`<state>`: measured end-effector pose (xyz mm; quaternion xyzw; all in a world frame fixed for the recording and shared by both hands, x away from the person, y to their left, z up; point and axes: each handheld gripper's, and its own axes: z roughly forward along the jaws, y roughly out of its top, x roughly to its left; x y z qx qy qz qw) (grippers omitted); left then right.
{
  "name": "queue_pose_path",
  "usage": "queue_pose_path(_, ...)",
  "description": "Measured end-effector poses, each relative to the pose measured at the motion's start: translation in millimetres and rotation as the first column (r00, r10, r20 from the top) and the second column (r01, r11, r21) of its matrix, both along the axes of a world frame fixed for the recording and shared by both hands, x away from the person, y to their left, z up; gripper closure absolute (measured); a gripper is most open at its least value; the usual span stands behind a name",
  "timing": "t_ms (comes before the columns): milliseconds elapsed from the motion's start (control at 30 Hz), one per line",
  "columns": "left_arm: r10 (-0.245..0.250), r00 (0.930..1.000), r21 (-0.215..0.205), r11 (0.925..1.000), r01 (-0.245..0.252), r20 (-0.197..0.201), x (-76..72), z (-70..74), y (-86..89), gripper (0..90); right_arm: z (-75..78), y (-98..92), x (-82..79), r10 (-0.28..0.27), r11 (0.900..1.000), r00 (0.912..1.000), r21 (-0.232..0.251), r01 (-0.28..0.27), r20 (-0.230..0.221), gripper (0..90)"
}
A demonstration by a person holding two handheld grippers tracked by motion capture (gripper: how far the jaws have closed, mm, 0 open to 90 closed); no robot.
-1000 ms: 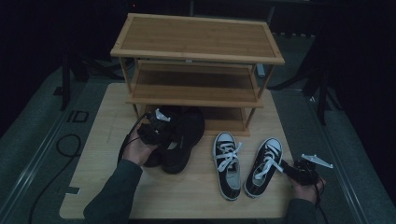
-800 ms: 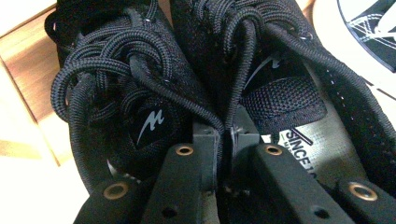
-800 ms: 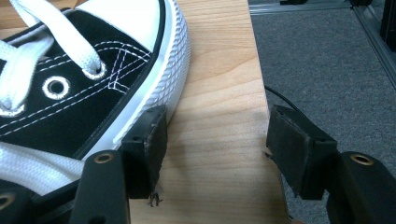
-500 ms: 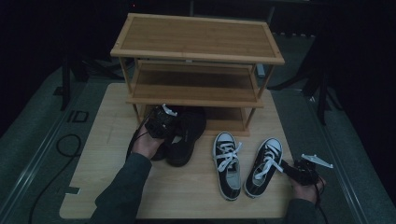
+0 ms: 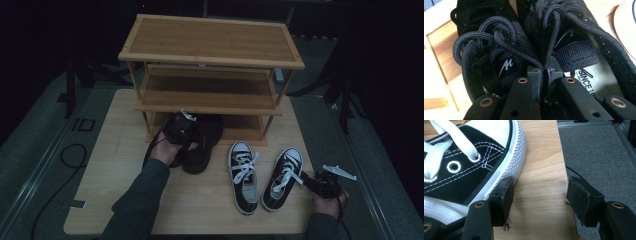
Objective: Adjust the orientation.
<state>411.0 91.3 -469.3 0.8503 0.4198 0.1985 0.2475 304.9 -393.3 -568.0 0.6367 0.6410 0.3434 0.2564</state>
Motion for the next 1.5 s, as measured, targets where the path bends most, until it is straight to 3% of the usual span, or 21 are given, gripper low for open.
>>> queue_pose_path(567, 0.040, 0.9990, 0.023, 0.9989, -0.040, 0.020, 11.0, -6.3, -3.7, 84.2, 0.0, -0.1, 0.0, 0.001, 1.000, 1.0000, -0.001, -0.001, 0.000, 38.1)
queue_pose_path(967, 0.059, 0.9966, 0.072, 0.9954, -0.063, 0.057, 11.6, -6.7, -10.7, 79.8, 0.0, -0.1, 0.0, 0.001, 1.000, 1.0000, 0.000, -0.001, 0.000, 38.1)
queue_pose_path(1133, 0.052, 0.9957, 0.031, 0.9980, -0.055, 0.076, 9.2, -3.9, -4.7, 65.9, 0.0, -0.1, 0.0, 0.002, 1.000, 1.0000, -0.001, -0.002, 0.000, 38.1)
queue_pose_path(1233, 0.045, 0.9969, 0.010, 0.9989, -0.046, 0.064, 8.2, -2.0, -3.5, 57.6, 0.0, -0.1, 0.0, 0.002, 1.000, 1.0000, -0.001, -0.002, 0.000, 38.1)
queue_pose_path(1500, 0.035, 0.9988, -0.048, 0.9983, -0.033, 0.035, 5.8, 2.7, 5.0, 52.3, 0.0, -0.2, 0.0, 0.002, 1.000, 1.0000, -0.001, -0.002, 0.000, 38.1)
